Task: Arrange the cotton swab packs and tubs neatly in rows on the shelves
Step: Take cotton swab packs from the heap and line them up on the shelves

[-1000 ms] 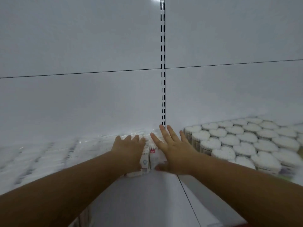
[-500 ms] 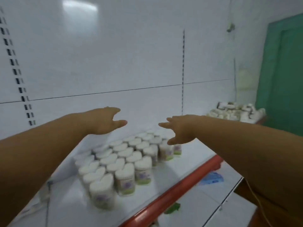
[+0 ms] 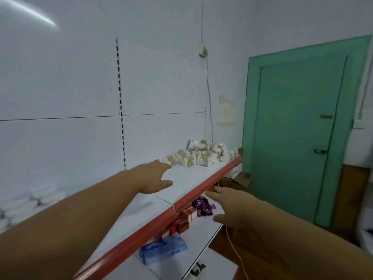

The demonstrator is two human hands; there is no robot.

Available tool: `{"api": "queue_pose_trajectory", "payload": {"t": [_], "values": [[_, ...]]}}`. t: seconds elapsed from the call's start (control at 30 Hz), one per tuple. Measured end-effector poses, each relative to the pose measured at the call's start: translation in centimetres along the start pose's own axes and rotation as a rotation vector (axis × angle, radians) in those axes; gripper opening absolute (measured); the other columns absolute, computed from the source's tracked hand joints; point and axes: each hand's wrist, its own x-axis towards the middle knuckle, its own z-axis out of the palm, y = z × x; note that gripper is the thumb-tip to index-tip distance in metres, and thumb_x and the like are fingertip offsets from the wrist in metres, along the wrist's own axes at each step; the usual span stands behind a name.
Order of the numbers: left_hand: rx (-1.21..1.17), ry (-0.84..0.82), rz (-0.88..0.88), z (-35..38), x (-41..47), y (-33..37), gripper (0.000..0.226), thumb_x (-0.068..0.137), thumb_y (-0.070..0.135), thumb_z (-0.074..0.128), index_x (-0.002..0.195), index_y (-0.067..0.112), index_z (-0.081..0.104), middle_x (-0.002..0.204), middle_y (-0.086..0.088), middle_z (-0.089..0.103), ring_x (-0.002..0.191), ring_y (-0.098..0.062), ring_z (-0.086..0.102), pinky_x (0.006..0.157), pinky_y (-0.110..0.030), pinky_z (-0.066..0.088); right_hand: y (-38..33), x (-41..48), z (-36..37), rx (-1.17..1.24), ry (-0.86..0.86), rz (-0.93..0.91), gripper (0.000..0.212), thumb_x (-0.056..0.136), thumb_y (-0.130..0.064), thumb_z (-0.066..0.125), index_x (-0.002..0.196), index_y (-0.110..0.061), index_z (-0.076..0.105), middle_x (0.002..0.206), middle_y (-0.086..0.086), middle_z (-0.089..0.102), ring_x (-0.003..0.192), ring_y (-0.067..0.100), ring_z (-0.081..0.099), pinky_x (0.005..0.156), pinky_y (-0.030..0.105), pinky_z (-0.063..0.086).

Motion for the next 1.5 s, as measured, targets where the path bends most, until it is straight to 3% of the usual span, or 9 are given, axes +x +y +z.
{"api": "queue_pose_trajectory", "payload": {"t": [0.17, 0.43, 0.63, 0.77, 0.9, 1.2, 1.3, 1.37, 1.5], "values": [[-0.049, -0.065, 0.032, 2.3, 9.3, 1.6, 0.069, 0.097, 0.051, 0.044, 0.154, 0.025, 0.015, 0.16, 0.0, 0.021, 0.143, -0.02, 0.029, 0.114, -0.035, 0.027, 3.7, 4.6, 1.6, 0.196, 0.029, -0.026, 0.082, 0.093, -0.043, 0.056, 0.151, -0.039, -0.002, 0.162, -0.006, 0.002, 0.144, 0.023, 0.025, 0.113, 0.038, 0.029], [-0.166, -0.088, -0.022, 7.2, 25.9, -1.9, 0.068, 0.094, 0.042, 0.053, 0.151, 0.023, 0.022, 0.153, -0.002, 0.036, 0.135, -0.02, 0.04, 0.108, -0.033, 0.035, 11.3, 17.8, 3.6, 0.054, -0.047, -0.092, 0.078, 0.095, -0.041, 0.053, 0.15, -0.043, -0.002, 0.161, -0.004, -0.011, 0.148, 0.027, 0.008, 0.117, 0.044, 0.023], [-0.219, 0.178, -0.07, 9.4, 35.7, -2.3, 0.062, 0.093, 0.039, 0.054, 0.147, 0.02, 0.03, 0.146, -0.005, 0.041, 0.133, -0.024, 0.041, 0.106, -0.036, 0.036, 18.9, 25.6, 4.5, 0.149, 0.047, 0.007, 0.078, 0.093, -0.043, 0.056, 0.147, -0.053, 0.0, 0.161, -0.006, -0.009, 0.147, 0.026, 0.014, 0.116, 0.041, 0.028], [-0.024, 0.245, -0.168, 12.6, 38.7, -2.0, 0.059, 0.096, 0.042, 0.044, 0.146, 0.014, 0.03, 0.144, -0.008, 0.04, 0.133, -0.027, 0.038, 0.106, -0.039, 0.038, 22.4, 30.7, 5.5, 0.289, 0.179, 0.078, 0.081, 0.091, -0.041, 0.06, 0.152, -0.036, 0.007, 0.161, -0.007, 0.01, 0.142, 0.018, 0.029, 0.111, 0.033, 0.034], [-0.059, 0.437, -0.134, 13.9, 39.2, -2.6, 0.032, 0.079, 0.029, 0.054, 0.094, 0.004, 0.066, 0.094, -0.018, 0.062, 0.086, -0.039, 0.062, 0.074, -0.044, 0.055, 23.3, 35.7, 5.5, 0.226, 0.319, 0.065, 0.07, 0.092, -0.048, 0.055, 0.149, -0.021, 0.025, 0.148, 0.001, 0.034, 0.131, 0.018, 0.04, 0.102, 0.032, 0.039], [-0.307, 0.3, -0.313, 13.8, 38.6, -1.6, 0.041, 0.09, 0.033, 0.063, 0.127, 0.017, 0.057, 0.123, -0.003, 0.06, 0.106, -0.017, 0.056, 0.085, -0.022, 0.04, 24.8, 41.2, 6.0, 0.106, 0.444, -0.121, 0.045, 0.089, -0.049, 0.055, 0.125, -0.023, 0.051, 0.12, 0.0, 0.057, 0.11, 0.019, 0.054, 0.08, 0.027, 0.042], [-0.65, 0.393, -0.449, 13.4, 37.5, -1.9, 0.027, 0.091, 0.015, 0.064, 0.118, 0.013, 0.063, 0.104, 0.002, 0.064, 0.082, -0.004, 0.055, 0.071, -0.009, 0.039, 25.9, 41.8, 5.9, 0.353, 0.468, -0.263, 0.04, 0.082, -0.043, 0.063, 0.118, -0.025, 0.062, 0.108, -0.003, 0.063, 0.103, 0.016, 0.056, 0.08, 0.026, 0.043], [-1.106, 0.466, -0.584, 12.8, 36.1, -2.0, 0.015, 0.093, 0.011, 0.061, 0.107, 0.015, 0.065, 0.104, -0.004, 0.067, 0.087, -0.009, 0.06, 0.08, -0.018, 0.047, 26.0, 42.3, 5.4, 0.687, 0.402, -0.27, 0.032, 0.083, -0.035, 0.066, 0.114, -0.028, 0.066, 0.102, -0.007, 0.064, 0.093, 0.01, 0.058, 0.077, 0.024, 0.044], [-1.58, 0.637, -0.733, 12.3, 32.5, -0.9, 0.015, 0.098, 0.01, 0.05, 0.106, 0.008, 0.063, 0.104, -0.009, 0.07, 0.088, -0.015, 0.067, 0.073, -0.024, 0.055, 23.5, 43.1, 4.3, 1.383, 0.05, -0.272, 0.018, 0.09, -0.011, 0.06, 0.1, -0.025, 0.066, 0.104, 0.002, 0.066, 0.091, 0.019, 0.064, 0.079, 0.036, 0.053]]}}
